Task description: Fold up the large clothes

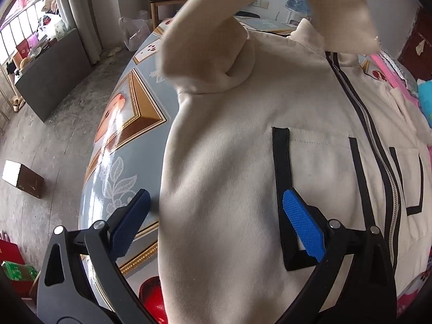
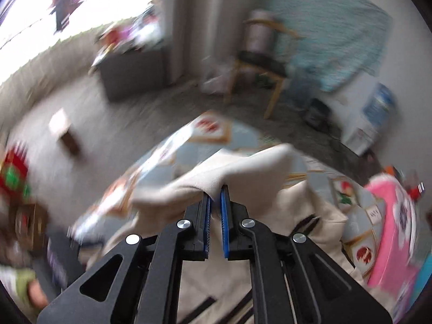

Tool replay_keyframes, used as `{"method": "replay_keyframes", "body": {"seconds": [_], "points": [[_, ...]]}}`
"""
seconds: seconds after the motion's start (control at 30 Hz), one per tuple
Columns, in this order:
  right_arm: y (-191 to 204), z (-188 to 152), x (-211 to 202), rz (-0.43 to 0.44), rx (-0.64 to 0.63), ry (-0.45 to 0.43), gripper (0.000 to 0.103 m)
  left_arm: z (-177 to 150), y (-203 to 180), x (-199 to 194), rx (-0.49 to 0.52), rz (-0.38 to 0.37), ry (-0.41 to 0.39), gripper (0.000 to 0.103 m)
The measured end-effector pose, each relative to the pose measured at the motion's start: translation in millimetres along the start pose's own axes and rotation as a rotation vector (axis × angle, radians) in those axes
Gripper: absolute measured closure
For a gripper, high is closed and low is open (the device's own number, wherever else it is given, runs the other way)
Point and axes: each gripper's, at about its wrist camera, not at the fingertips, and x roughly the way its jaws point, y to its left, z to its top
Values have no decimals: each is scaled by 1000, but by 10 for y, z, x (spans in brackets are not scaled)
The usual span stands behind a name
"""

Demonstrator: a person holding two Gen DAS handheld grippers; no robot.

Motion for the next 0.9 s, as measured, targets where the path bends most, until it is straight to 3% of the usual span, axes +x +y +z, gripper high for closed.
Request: {"method": "replay_keyframes", "body": {"seconds": [0.07,0.13,0.2,0.3,0.37,0.47,0.53,0.7,0.9], "points": [[104,-267,154,163,-3,74,84,-17,31,-12,3,4,2,8],[24,-494,184,258,71,59,72,3,67,15,14,7,7,8],[-265,-820,110,333,252,-6,53,-7,51,17,27,7,11,8],[-801,-1385,62,430,580,-93,52,13,42,38,38,9,15,8],[-1015,-1666,108,398,725,-86,52,24,42,48,39,11,18,8],[-994,-1907,358,391,839,-18,52,36,55,72,37,17,18,8],[-1049,-1879,499,333,831,22,55,48,63,83,34,19,21,8],[-987,-1727,878,222,809,106,77,52,53,79,27,24,41,8],[-859,-1709,906,189,716,108,78,64,59,79,26,30,42,7]]}}
